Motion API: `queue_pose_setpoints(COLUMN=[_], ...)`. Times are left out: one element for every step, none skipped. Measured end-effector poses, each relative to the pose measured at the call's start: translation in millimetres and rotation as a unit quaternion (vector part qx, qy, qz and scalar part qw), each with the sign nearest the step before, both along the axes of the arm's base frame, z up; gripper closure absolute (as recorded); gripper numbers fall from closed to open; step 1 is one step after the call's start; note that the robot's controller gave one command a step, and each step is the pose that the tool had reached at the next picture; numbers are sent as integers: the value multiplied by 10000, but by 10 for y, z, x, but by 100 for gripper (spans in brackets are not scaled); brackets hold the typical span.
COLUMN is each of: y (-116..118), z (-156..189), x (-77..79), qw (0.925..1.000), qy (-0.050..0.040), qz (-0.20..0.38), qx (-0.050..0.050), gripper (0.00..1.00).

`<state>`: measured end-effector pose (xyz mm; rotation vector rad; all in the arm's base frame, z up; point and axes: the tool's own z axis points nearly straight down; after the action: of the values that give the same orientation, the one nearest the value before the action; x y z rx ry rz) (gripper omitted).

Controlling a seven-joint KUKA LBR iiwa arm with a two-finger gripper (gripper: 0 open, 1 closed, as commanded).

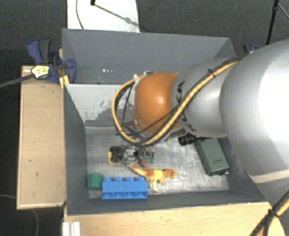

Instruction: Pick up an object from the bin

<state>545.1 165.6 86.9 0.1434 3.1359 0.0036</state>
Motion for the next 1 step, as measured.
queue_pose_setpoints(y=[-20], z=[994], x=[-73], qw=[9999], qy=[6], qz=[-162], qx=[-6], gripper=[100])
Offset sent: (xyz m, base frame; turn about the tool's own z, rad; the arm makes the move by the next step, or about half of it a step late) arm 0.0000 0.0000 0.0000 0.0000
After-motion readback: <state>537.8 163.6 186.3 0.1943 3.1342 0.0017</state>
